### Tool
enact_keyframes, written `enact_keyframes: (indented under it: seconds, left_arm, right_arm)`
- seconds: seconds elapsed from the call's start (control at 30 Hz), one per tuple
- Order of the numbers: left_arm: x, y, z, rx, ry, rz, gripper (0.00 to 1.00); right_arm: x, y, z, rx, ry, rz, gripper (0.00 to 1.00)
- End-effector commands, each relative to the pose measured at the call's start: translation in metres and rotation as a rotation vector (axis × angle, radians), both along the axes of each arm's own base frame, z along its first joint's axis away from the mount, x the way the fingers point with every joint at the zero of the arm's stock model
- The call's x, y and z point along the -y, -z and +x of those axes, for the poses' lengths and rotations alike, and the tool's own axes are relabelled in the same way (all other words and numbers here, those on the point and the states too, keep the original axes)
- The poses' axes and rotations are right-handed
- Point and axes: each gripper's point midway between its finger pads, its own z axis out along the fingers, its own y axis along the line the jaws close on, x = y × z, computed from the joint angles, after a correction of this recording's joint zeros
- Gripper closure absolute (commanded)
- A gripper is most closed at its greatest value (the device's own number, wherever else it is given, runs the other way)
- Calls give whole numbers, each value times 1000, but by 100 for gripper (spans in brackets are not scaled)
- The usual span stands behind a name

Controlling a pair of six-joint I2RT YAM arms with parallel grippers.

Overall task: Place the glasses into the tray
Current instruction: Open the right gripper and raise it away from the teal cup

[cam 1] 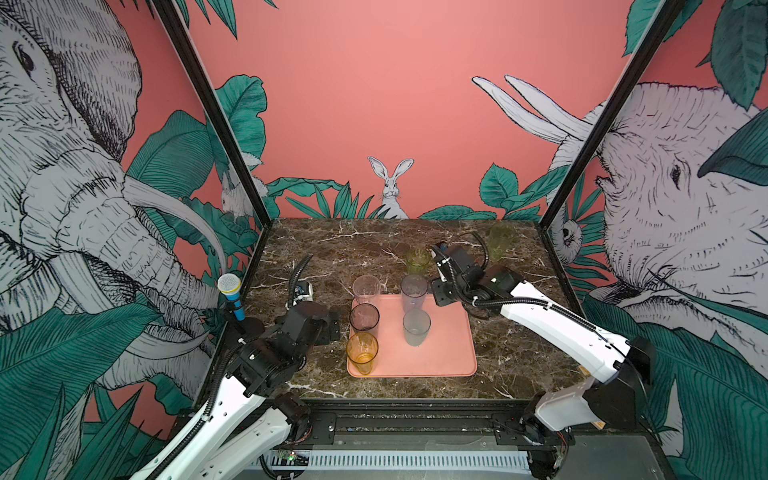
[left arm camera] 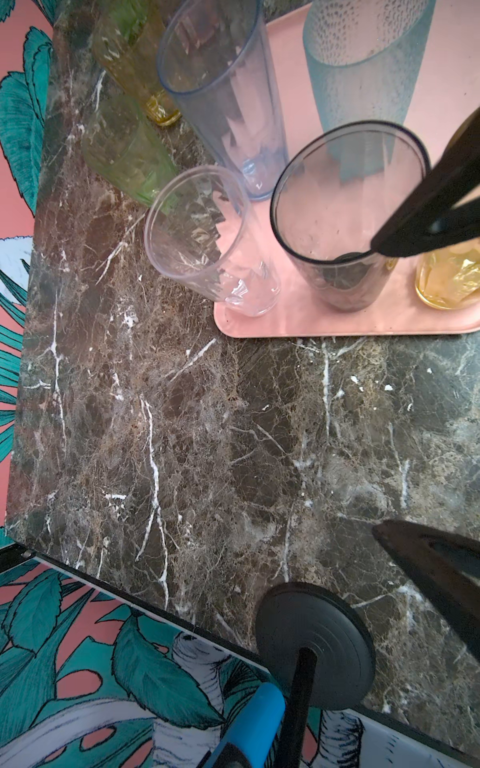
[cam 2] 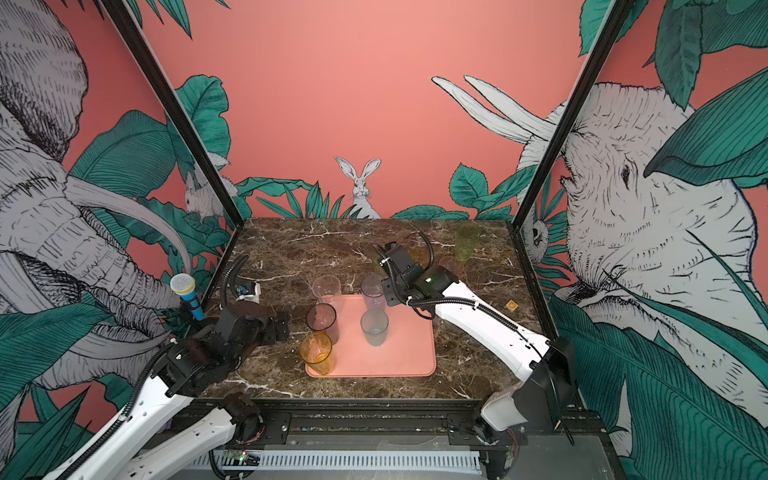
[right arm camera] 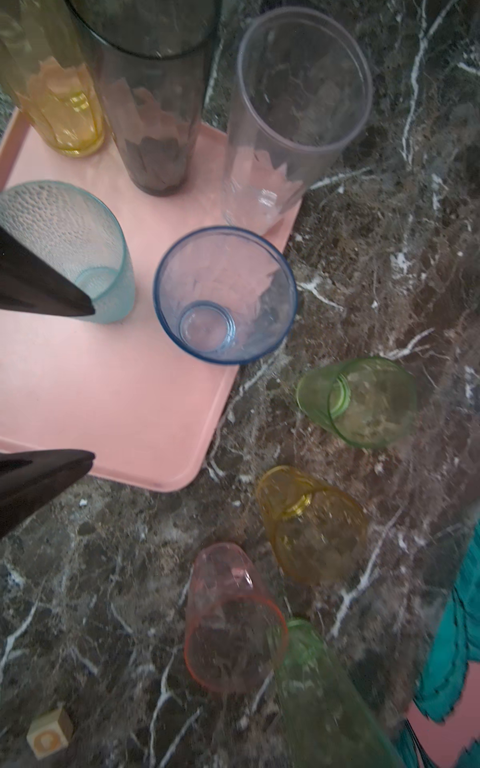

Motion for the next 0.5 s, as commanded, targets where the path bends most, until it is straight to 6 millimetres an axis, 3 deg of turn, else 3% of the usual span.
enact_keyframes:
  seconds: [0.0, 0.2, 0.47]
  left_arm:
    - [-4, 3, 0, -6, -23, 13, 1]
    - [-3, 4, 0, -8, -23, 8, 1]
    - [-4, 2, 2, -3, -26, 19, 1]
  right_arm:
    - [32, -25, 18, 75, 89, -42, 42]
    - [83, -42, 62, 96, 274, -43, 36]
    - [129, -60, 112, 133, 417, 35, 33]
